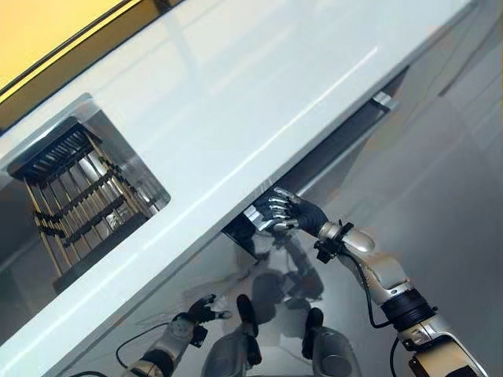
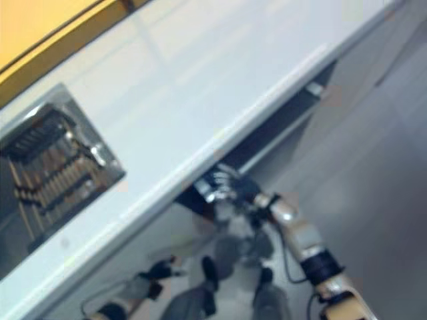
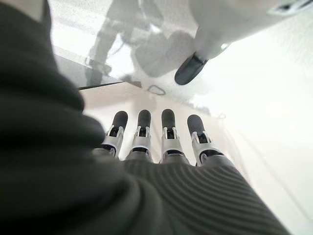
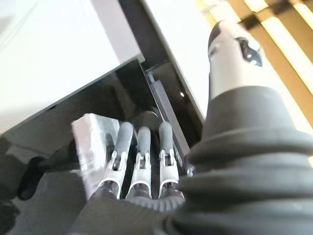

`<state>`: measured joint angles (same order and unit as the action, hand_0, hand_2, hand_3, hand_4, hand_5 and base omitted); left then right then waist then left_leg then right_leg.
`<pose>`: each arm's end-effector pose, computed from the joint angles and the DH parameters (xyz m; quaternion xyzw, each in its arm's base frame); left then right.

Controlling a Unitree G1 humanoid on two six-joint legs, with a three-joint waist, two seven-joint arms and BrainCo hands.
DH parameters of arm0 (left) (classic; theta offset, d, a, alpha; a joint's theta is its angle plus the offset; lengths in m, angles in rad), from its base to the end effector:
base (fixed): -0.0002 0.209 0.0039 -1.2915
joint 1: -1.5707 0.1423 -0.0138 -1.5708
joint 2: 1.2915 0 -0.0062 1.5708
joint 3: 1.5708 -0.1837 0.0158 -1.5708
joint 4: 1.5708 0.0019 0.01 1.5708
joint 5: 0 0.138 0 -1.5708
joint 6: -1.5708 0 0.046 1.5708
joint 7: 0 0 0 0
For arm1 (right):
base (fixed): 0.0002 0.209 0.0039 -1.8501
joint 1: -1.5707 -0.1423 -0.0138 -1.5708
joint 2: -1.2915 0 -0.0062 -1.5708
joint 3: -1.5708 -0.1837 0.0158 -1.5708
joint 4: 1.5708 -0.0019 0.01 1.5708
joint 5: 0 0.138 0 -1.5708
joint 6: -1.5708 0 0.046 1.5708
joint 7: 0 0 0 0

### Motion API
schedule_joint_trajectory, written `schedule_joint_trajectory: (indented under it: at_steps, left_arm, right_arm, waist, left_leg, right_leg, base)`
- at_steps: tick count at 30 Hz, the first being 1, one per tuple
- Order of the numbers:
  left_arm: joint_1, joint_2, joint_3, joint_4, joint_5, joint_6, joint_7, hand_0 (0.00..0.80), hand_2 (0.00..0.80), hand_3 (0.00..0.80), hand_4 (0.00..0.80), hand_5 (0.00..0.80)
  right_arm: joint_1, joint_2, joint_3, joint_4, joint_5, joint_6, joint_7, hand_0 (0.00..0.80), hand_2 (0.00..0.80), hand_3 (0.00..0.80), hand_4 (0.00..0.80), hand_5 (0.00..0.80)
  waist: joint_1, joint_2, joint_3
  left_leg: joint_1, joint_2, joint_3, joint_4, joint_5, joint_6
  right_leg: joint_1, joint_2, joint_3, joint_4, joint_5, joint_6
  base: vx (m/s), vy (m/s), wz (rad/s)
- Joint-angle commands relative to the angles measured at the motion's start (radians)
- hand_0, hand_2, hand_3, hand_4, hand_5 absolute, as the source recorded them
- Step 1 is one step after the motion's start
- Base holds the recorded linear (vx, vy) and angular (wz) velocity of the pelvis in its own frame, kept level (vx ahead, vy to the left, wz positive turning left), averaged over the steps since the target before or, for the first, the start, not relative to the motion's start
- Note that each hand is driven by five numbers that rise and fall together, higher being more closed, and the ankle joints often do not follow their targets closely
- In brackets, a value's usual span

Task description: Take plates into dishwasher

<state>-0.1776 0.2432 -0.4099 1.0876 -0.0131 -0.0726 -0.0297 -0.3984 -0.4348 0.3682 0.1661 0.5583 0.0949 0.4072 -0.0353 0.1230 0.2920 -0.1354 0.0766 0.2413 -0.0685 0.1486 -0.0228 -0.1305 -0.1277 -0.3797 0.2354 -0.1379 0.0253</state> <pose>0.1547 0.1898 -0.0912 0.2117 0.4195 -0.1316 0.8729 0.2677 -0.1533 0.0879 0.0077 0.0173 0.3767 0.9262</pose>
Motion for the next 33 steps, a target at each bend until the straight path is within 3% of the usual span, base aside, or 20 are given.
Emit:
schedule_joint_trajectory:
  at_steps: [1, 6, 11, 13, 16, 18, 20, 28, 33]
  left_arm:
    - [-0.051, 0.051, 0.013, 0.012, -0.007, -0.007, 0.008, 0.0, 0.0, 0.0, 0.0, 0.0]
    - [-0.037, 0.049, 0.025, 0.009, -0.025, 0.001, 0.023, 0.0, 0.0, 0.0, 0.0, 0.0]
    - [-0.009, 0.06, 0.049, 0.019, -0.029, -0.003, 0.042, 0.0, 0.0, 0.0, 0.0, 0.0]
    - [-0.004, 0.072, 0.068, 0.021, -0.027, -0.005, 0.04, 0.0, 0.0, 0.0, 0.0, 0.0]
    - [0.005, 0.091, 0.104, 0.019, -0.025, -0.001, 0.041, 0.0, 0.0, 0.0, 0.0, 0.0]
    - [0.02, 0.102, 0.114, 0.02, -0.025, -0.003, 0.047, 0.0, 0.0, 0.0, 0.0, 0.0]
    - [0.032, 0.102, 0.123, 0.025, -0.031, -0.009, 0.054, 0.0, 0.0, 0.0, 0.0, 0.0]
    - [0.095, 0.086, 0.189, 0.057, -0.062, -0.049, 0.085, 0.0, 0.0, 0.0, 0.0, 0.0]
    - [0.109, 0.098, 0.226, 0.066, -0.093, -0.066, 0.088, 0.0, 0.0, 0.0, 0.0, 0.0]
  right_arm:
    - [-0.151, 0.095, 0.007, 0.034, -0.038, -0.081, -0.091, 0.0, 0.0, 0.0, 0.0, 0.0]
    - [-0.184, 0.095, -0.02, 0.106, -0.157, -0.133, -0.194, 0.0, 0.0, 0.0, 0.0, 0.0]
    - [-0.206, 0.067, -0.012, 0.154, -0.214, -0.141, -0.176, 0.0, 0.0, 0.0, 0.0, 0.0]
    - [-0.194, 0.059, -0.006, 0.153, -0.213, -0.123, -0.087, 0.0, 0.0, 0.0, 0.0, 0.0]
    - [-0.109, 0.014, 0.076, 0.114, -0.191, -0.043, 0.157, 0.0, 0.0, 0.0, 0.0, 0.0]
    - [-0.032, -0.015, 0.128, 0.095, -0.132, -0.016, 0.238, 0.0, 0.0, 0.0, 0.0, 0.0]
    - [0.021, -0.022, 0.139, 0.084, -0.132, -0.034, 0.259, 0.0, 0.0, 0.0, 0.0, 0.0]
    - [0.254, -0.032, -0.016, -0.158, -0.066, -0.19, 0.179, 0.0, 0.0, 0.0, 0.0, 0.0]
    - [0.287, -0.101, -0.11, -0.234, -0.008, -0.183, 0.253, 0.0, 0.0, 0.0, 0.0, 0.0]
  waist:
    - [0.056, -0.068, 0.014]
    - [0.085, -0.074, 0.005]
    - [0.118, -0.089, -0.007]
    - [0.127, -0.095, -0.007]
    - [0.141, -0.113, -0.011]
    - [0.156, -0.126, -0.018]
    - [0.162, -0.132, -0.025]
    - [0.124, -0.149, -0.054]
    - [0.097, -0.159, -0.059]
  left_leg:
    - [0.075, -0.008, 0.023, -0.012, -0.053, -0.037]
    - [0.076, -0.023, -0.028, -0.019, -0.054, -0.027]
    - [0.076, -0.024, -0.067, -0.019, -0.049, -0.025]
    - [0.076, -0.022, -0.072, -0.019, -0.046, -0.025]
    - [0.083, -0.015, -0.08, -0.018, -0.044, -0.029]
    - [0.091, -0.008, -0.086, -0.017, -0.041, -0.034]
    - [0.096, -0.004, -0.091, -0.017, -0.039, -0.038]
    - [0.083, 0.019, -0.069, -0.017, -0.023, -0.052]
    - [0.078, 0.04, -0.039, -0.009, -0.019, -0.058]
  right_leg:
    - [0.042, -0.039, 0.054, -0.116, 0.107, 0.032]
    - [0.058, -0.035, 0.053, -0.105, 0.099, 0.032]
    - [0.079, -0.024, 0.042, -0.103, 0.09, 0.028]
    - [0.085, -0.023, 0.034, -0.097, 0.085, 0.027]
    - [0.102, -0.021, 0.013, -0.096, 0.079, 0.027]
    - [0.128, -0.016, -0.004, -0.108, 0.081, 0.026]
    - [0.144, -0.013, -0.013, -0.12, 0.083, 0.025]
    - [0.179, 0.02, 0.005, -0.166, 0.087, 0.026]
    - [0.189, 0.031, 0.023, -0.174, 0.08, 0.022]
  base:
    - [0.054, 0.016, 0.56]
    - [0.043, 0.013, 0.27]
    - [0.014, -0.016, 0.12]
    - [-0.032, -0.033, 0.14]
    - [-0.042, -0.08, 0.21]
    - [-0.012, -0.103, 0.19]
    - [-0.016, -0.089, 0.27]
    - [-0.068, -0.053, 0.19]
    - [-0.098, -0.041, -0.01]
